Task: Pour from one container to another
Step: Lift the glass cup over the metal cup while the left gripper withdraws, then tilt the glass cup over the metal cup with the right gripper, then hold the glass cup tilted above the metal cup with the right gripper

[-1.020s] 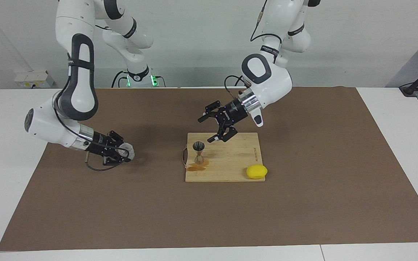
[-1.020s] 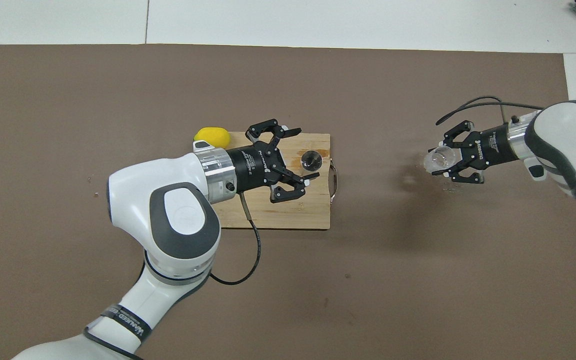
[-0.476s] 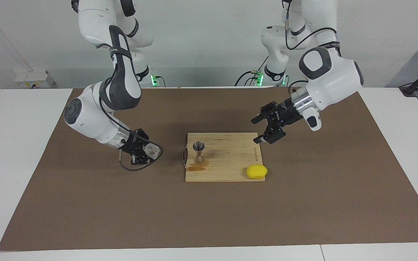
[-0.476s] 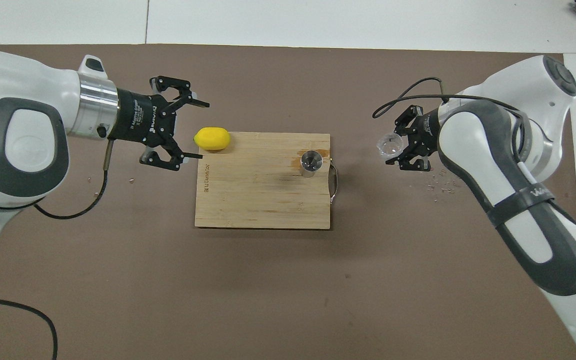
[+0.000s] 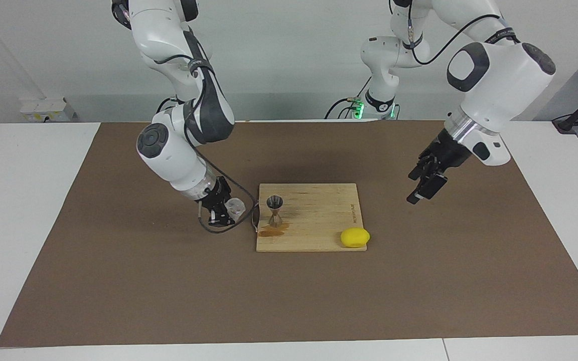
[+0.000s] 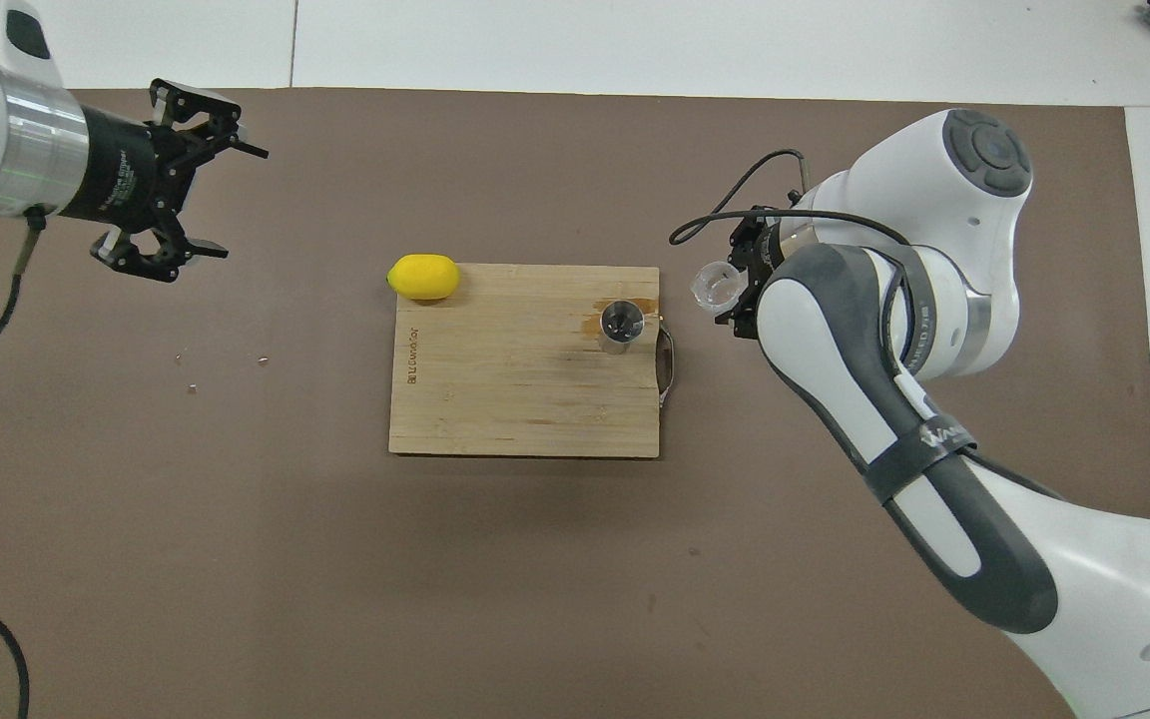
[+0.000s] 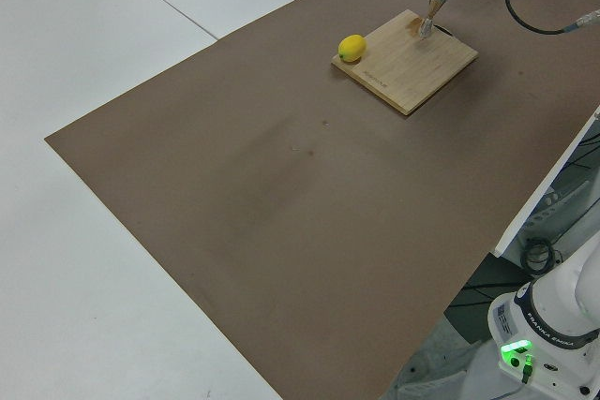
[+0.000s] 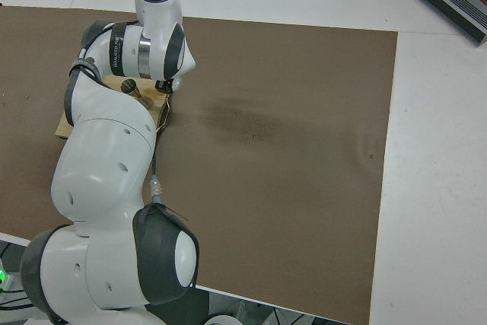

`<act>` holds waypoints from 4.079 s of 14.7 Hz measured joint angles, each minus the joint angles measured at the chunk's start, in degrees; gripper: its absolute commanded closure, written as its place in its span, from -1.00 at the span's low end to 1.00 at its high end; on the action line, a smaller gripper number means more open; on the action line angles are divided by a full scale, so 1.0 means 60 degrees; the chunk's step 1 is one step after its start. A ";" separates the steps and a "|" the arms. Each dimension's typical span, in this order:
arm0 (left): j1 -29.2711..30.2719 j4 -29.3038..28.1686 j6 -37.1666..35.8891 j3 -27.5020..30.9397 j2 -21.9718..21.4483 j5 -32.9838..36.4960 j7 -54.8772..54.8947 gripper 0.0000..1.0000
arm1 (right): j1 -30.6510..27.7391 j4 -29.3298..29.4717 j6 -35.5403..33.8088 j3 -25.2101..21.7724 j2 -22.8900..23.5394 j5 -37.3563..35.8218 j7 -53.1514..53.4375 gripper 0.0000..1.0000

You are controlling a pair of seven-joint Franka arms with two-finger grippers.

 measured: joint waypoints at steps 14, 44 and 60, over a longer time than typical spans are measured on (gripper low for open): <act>0.1161 -0.0121 -0.3038 -0.0456 -0.1390 0.2563 0.8785 -1.00 | 0.1306 0.0884 -0.0677 0.0011 0.0240 -0.2087 0.0866 0.73; 0.1100 -0.0861 -0.3925 -0.0345 -0.2244 0.2591 0.9218 -1.00 | 0.2204 0.1229 -0.1104 0.0025 0.0362 -0.4864 0.0875 0.71; 0.1140 -0.0874 -0.3877 -0.0416 -0.2268 0.2591 0.9217 -1.00 | 0.2443 0.1313 -0.1103 0.0024 0.0365 -0.5409 0.0875 0.71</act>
